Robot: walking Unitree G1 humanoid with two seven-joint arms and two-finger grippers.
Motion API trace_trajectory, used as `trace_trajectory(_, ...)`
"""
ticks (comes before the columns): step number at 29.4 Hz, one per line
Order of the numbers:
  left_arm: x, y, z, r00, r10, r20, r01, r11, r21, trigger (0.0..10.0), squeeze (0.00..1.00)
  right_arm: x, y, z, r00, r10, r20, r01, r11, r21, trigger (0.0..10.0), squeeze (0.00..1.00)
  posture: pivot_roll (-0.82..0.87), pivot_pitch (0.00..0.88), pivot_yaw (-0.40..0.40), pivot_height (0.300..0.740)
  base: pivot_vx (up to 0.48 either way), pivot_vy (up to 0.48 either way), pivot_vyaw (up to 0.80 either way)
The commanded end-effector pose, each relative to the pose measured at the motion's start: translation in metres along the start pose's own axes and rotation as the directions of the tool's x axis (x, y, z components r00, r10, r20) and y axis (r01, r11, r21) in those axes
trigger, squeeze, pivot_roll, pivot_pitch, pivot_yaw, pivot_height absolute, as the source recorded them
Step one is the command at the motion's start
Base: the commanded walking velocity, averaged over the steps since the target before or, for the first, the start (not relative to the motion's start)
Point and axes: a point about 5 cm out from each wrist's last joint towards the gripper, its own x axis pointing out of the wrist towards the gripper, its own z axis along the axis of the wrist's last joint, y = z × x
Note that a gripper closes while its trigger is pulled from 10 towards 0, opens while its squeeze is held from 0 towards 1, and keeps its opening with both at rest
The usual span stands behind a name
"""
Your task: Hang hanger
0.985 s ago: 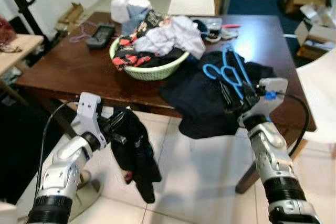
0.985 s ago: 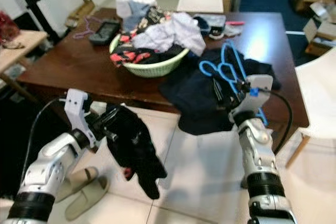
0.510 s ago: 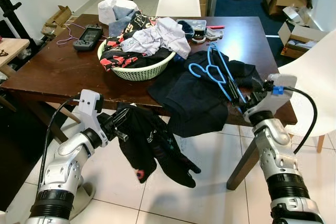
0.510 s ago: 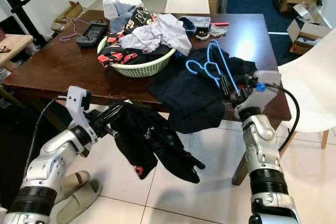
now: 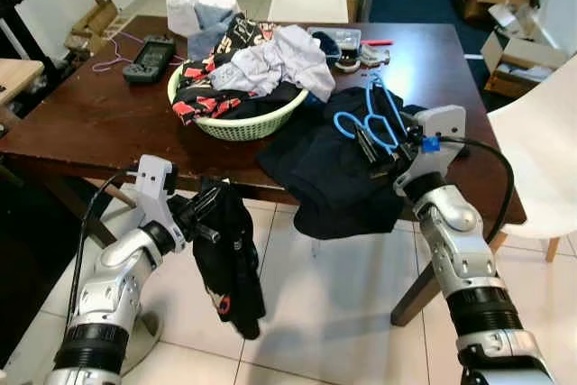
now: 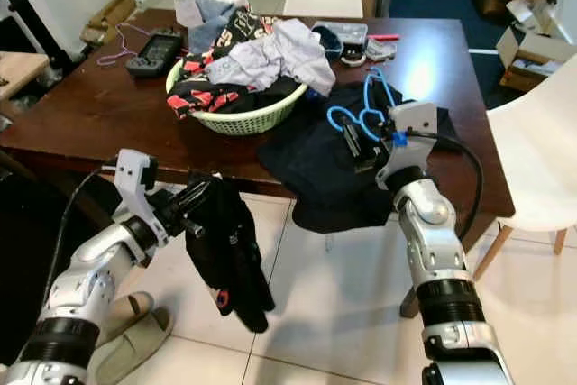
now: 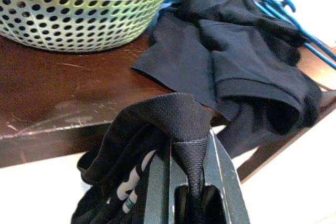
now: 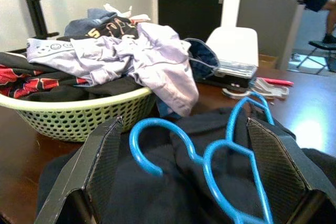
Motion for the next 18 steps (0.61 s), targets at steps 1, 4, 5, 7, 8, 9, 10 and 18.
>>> trace_trajectory(1,0.001,0.001,0.003,1.000,-0.005,0.018,0.005,1.000,0.016,10.0,0.00,-0.001,0.005,0.000,0.999,0.033,-0.008,-0.033,0.999,-0.006,10.0,0.00,0.04,0.138,0.039,0.740,0.281,0.000,0.00)
trace_trajectory(4,0.001,0.001,0.003,1.000,-0.009,0.015,0.009,1.000,0.022,10.0,0.00,-0.001,0.006,0.006,0.998,0.068,0.007,-0.067,0.998,-0.017,10.0,0.00,0.04,0.135,0.039,0.740,0.279,0.000,0.00)
trace_trajectory(5,0.001,0.001,0.003,1.000,-0.011,0.014,0.011,1.000,0.024,10.0,0.00,-0.001,0.007,0.008,0.996,0.083,0.010,-0.083,0.996,-0.025,10.0,0.00,0.04,0.135,0.039,0.740,0.277,0.000,0.00)
trace_trajectory(7,0.001,0.000,0.002,1.000,-0.018,0.015,0.018,1.000,0.026,10.0,0.00,-0.001,0.008,0.010,0.992,0.122,0.008,-0.122,0.992,-0.045,10.0,0.00,0.04,0.135,0.039,0.740,0.274,0.000,0.00)
trace_trajectory(8,0.001,0.000,0.002,1.000,-0.022,0.015,0.022,0.999,0.027,10.0,0.00,-0.002,0.009,0.012,0.989,0.148,0.004,-0.147,0.987,-0.057,10.0,0.00,0.04,0.135,0.039,0.740,0.000,0.000,0.00)
trace_trajectory(9,0.001,0.000,0.002,1.000,-0.022,0.015,0.022,0.999,0.027,10.0,0.00,-0.002,0.009,0.012,0.989,0.148,0.004,-0.147,0.987,-0.057,10.0,0.00,0.04,0.135,0.039,0.740,0.000,0.000,0.00)
trace_trajectory(10,0.001,0.000,0.002,1.000,-0.022,0.015,0.022,0.999,0.027,10.0,0.00,-0.002,0.009,0.012,0.989,0.148,0.004,-0.147,0.987,-0.057,10.0,0.00,0.04,0.135,0.039,0.740,0.000,0.000,0.00)
trace_trajectory(18,-0.001,-0.013,-0.002,0.993,-0.118,-0.014,0.118,0.990,0.073,10.0,0.00,-0.016,0.002,0.050,0.938,0.271,0.215,-0.318,0.920,0.228,10.0,0.00,0.03,0.126,0.042,0.740,0.000,0.000,0.00)
